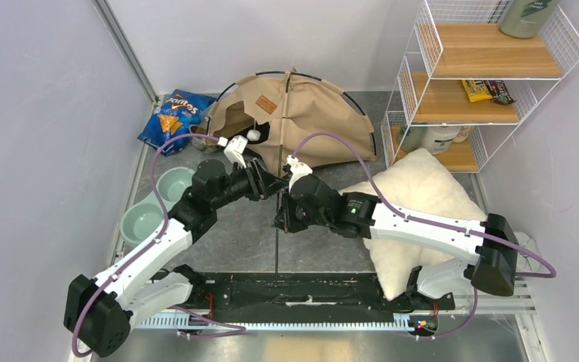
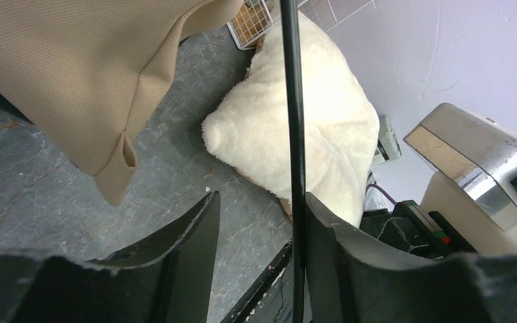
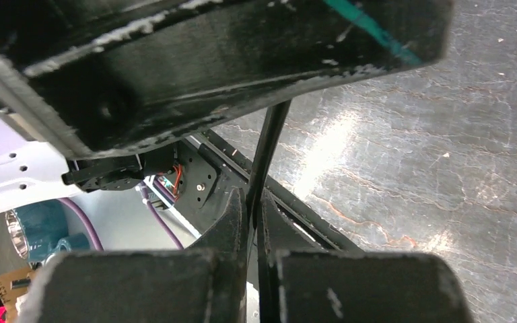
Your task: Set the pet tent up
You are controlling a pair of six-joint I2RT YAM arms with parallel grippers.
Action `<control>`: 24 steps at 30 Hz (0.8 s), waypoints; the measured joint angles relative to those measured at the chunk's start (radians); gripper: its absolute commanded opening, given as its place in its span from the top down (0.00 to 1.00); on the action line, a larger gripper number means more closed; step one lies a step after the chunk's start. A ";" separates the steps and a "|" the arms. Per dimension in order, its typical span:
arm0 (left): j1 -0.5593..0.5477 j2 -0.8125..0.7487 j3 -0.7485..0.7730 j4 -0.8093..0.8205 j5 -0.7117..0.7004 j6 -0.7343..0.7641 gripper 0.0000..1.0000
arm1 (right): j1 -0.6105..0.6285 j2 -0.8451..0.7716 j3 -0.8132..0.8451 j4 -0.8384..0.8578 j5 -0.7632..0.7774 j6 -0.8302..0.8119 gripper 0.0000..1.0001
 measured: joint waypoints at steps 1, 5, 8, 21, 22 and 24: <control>-0.003 0.003 -0.008 0.013 0.000 0.000 0.61 | 0.000 0.000 0.000 0.005 -0.006 0.000 1.00; -0.014 0.016 -0.016 0.080 0.007 -0.001 0.98 | -0.006 0.000 -0.018 0.029 -0.013 0.003 0.96; -0.022 0.038 -0.016 0.106 0.011 -0.006 0.98 | -0.014 0.000 -0.036 0.047 -0.014 0.005 0.75; -0.022 0.128 0.086 0.072 -0.074 -0.007 0.98 | 0.006 -0.116 -0.320 0.246 -0.198 0.023 0.60; -0.023 0.129 0.087 0.071 -0.081 -0.007 0.98 | 0.013 -0.114 -0.343 0.271 -0.208 0.023 0.62; -0.023 0.130 0.087 0.066 -0.098 -0.007 0.98 | 0.032 -0.110 -0.388 0.328 -0.220 0.024 0.64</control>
